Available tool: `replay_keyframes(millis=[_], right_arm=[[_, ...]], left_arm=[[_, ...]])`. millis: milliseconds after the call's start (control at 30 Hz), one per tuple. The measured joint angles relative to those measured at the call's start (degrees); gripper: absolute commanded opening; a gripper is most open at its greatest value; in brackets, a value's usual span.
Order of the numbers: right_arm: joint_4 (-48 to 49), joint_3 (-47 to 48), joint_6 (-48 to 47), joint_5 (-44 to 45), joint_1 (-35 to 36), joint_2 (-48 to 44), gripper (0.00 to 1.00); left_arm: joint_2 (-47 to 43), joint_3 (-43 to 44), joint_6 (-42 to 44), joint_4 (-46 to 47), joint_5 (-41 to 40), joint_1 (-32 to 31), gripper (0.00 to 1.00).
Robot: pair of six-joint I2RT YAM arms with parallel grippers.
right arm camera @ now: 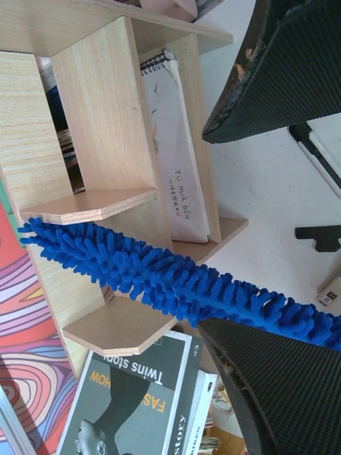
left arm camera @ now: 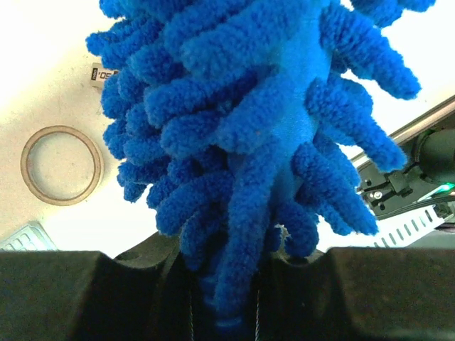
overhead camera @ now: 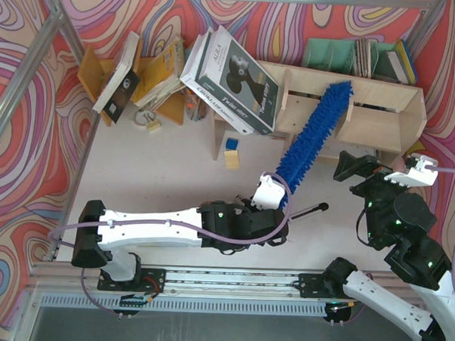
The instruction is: Dust the bookshelf with a duster
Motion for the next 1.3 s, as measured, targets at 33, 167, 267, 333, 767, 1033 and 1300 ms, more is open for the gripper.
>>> replay_keyframes(millis=[33,167,267,333,767,1033,1300], right_arm=[[0.0,0.0,0.0,0.0,0.0,0.0,0.99],[0.0,0.0,0.2,0.0,0.0,0.0,0.99],[0.0,0.0,0.2,0.0,0.0,0.0,0.99],[0.0,0.0,0.4,0.0,0.0,0.0,0.99],[0.0,-0.2,0.8,0.0,0.0,0.0,0.99],[0.0,-0.2,0.8,0.0,0.0,0.0,0.99],[0.0,-0.2,0.8,0.0,0.0,0.0,0.99]], left_arm=[[0.0,-0.1,0.2,0.0,0.3,0.2,0.0],[0.0,-1.8,0.5,-0.3,1.8,0.9,0.0],[0.0,-4.6,0.3,-1.4,3.0,1.0,0.0],[0.0,-5.8,-0.1,-2.8,3.3,1.0,0.0],[-7.9,-6.4,-8.7,-10.4,-3.1,1.4,0.0],[-3.4,-3.4,-7.5,-10.1,-2.4,1.5,0.0],[2.8,2.3,-1.6,-6.8,0.8,1.7,0.0]])
